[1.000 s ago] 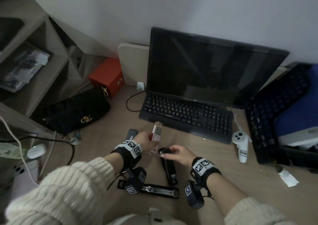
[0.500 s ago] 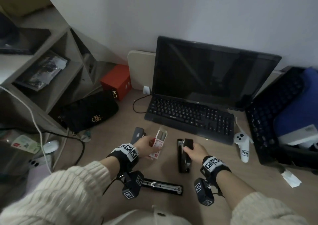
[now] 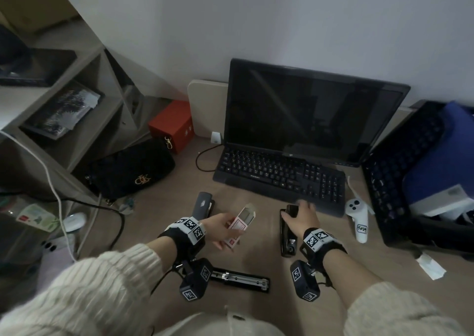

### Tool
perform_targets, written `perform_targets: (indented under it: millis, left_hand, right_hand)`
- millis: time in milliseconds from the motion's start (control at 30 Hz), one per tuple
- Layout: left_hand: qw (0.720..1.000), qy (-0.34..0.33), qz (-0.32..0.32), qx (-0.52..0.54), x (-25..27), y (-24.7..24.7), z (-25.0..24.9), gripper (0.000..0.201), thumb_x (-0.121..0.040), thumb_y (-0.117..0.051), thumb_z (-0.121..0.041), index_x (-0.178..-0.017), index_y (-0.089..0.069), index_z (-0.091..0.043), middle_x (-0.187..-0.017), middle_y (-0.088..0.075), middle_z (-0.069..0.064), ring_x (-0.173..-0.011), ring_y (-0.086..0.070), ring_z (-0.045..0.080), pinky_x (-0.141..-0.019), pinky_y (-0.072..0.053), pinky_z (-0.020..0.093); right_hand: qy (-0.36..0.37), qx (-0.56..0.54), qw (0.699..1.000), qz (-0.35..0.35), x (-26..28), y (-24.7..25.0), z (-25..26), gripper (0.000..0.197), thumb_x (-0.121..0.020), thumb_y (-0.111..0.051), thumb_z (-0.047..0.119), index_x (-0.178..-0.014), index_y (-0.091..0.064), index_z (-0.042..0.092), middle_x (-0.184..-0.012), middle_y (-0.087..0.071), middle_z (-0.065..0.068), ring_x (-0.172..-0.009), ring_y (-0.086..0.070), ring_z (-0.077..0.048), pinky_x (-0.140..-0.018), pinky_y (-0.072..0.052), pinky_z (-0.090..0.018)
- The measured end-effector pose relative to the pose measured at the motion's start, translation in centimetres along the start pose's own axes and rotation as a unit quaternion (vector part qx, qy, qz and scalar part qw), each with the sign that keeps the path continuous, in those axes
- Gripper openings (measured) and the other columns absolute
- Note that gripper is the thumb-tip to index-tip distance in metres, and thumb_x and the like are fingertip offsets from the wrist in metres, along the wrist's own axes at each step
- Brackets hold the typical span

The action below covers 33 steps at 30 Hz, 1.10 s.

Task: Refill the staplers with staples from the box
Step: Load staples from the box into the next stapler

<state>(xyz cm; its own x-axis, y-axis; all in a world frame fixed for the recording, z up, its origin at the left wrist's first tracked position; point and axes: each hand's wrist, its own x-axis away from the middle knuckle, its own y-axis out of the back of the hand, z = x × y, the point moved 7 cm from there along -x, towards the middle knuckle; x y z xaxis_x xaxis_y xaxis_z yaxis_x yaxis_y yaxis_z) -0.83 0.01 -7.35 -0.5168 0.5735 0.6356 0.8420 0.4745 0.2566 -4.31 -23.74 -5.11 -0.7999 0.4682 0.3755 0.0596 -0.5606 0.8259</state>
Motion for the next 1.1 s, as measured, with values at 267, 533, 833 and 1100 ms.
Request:
perform_targets:
  millis: [267, 533, 833, 1100]
  left_hand:
    - [0.997, -0.051, -0.041, 0.051, 0.6, 0.3, -1.3, 0.022, -0.098, -0.058, -0.032, -0.115, -0.053, -0.019, -0.081, -0.075, -0.006, -0.064, -0.064, 0.012, -0.044, -0.039, 0.017]
    - [0.984, -0.063, -0.036, 0.162, 2.5, -0.2, -1.1, 0.008, -0.101, -0.054, -0.026, -0.105, -0.059, -0.021, -0.071, -0.066, 0.003, -0.050, -0.052, 0.012, -0.042, -0.040, 0.018]
    - [0.985, -0.087, -0.047, 0.141, 3.9, -1.0, 0.2, 0.031, -0.100, -0.051, -0.040, -0.088, -0.064, -0.013, -0.063, -0.065, 0.006, -0.044, -0.047, 0.013, -0.043, -0.034, 0.022]
    - [0.992, -0.063, -0.025, 0.109, 4.3, -1.6, 1.5, 0.033, -0.100, -0.049, -0.044, -0.091, -0.066, -0.018, -0.064, -0.067, 0.001, -0.049, -0.051, 0.013, -0.048, -0.038, 0.024]
  right_hand:
    - [0.311, -0.076, 0.947, -0.005, 5.0, 0.0, 7.7, 0.019, -0.094, -0.055, 0.031, -0.107, -0.066, 0.022, -0.106, -0.058, 0.009, -0.091, -0.056, -0.010, -0.084, -0.049, -0.032]
    - [0.321, -0.043, 0.946, 0.027, 6.8, -2.9, 7.9, 0.024, -0.096, -0.053, 0.026, -0.114, -0.065, 0.017, -0.125, -0.055, 0.002, -0.117, -0.049, -0.011, -0.098, -0.035, -0.022]
    - [0.323, -0.040, 0.943, 0.069, 8.9, -4.2, 6.9, 0.018, -0.089, -0.063, 0.030, -0.101, -0.067, 0.017, -0.101, -0.050, 0.009, -0.100, -0.041, -0.011, -0.087, -0.031, -0.023]
    - [0.274, -0.061, 0.958, 0.058, 9.8, -3.9, 6.9, 0.017, -0.096, -0.051, 0.031, -0.098, -0.061, 0.016, -0.094, -0.054, 0.005, -0.097, -0.053, -0.016, -0.086, -0.044, -0.031]
